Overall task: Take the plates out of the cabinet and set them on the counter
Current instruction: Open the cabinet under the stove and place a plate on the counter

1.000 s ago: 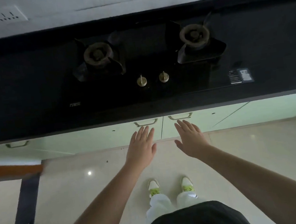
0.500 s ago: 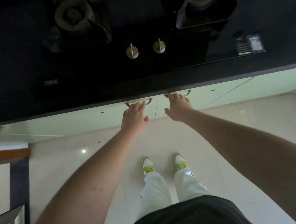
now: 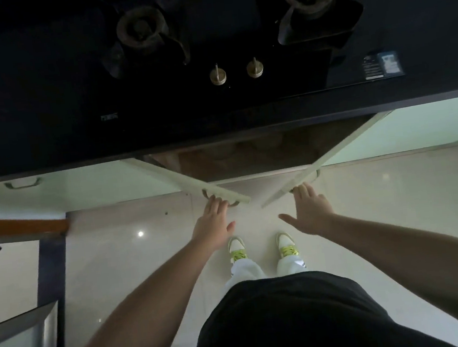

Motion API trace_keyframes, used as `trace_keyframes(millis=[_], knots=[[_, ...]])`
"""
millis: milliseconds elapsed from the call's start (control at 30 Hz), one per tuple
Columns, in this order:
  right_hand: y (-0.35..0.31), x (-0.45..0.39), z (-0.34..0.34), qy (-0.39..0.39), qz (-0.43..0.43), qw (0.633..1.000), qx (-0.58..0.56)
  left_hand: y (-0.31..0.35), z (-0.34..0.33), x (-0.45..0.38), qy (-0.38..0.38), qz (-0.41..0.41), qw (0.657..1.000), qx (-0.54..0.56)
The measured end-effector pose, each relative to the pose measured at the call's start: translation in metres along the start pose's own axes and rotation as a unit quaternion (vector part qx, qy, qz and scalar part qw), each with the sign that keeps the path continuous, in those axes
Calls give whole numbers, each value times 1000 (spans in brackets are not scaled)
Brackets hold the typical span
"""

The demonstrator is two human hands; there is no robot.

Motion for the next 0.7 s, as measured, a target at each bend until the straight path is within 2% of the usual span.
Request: trace_keyframes(millis=[200,400,500,600,633,700], knots=[[28,34,-19,56,-42,990,-122,-30,-39,48,-32,45,998,9],[39,49,-42,80,-136,960,-231,-41,-41,66,-3,72,992,107],[45,62,-52,97,-151,944,-278,-38,-40,74,57,103,984,133],[55,77,-59,136,-178,918,-326,-30,-41,88,141,144,958,202],[59,82,-58,161,-174,924,-299,-27,-39,93,176,150,953,197],[67,88,-55,210,-114,955,-175,-17,-34,100,230,120,960,105]])
Point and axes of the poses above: each hand's wrist, its own x-axis away from the middle knuckle, its own z-axis out of the back of the hand, y = z × x, the point moved 5 cm from there along -x, towards the middle knuckle, and after that the axes turned 10 degrees about -y, right-handed, at the moved point
